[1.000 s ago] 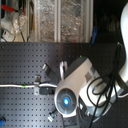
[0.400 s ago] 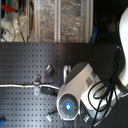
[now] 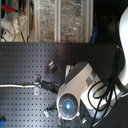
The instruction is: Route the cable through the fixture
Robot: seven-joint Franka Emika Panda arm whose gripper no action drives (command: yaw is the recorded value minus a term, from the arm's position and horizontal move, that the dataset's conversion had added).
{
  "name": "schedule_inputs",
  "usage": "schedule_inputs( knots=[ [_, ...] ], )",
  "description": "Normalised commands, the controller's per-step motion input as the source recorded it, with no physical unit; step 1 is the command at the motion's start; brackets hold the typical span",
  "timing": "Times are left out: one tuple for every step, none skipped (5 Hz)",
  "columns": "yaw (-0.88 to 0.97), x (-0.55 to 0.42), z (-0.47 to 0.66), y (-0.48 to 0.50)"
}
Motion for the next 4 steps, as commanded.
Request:
schedule_inputs(
  knots=[
    [0.75, 0.000, 0.08, 0.000],
    [1.00, 0.001, 0.10, 0.000],
    [1.00, 0.001, 0.07, 0.000],
    [0.86, -0.067, 0.01, -0.127]
  ],
)
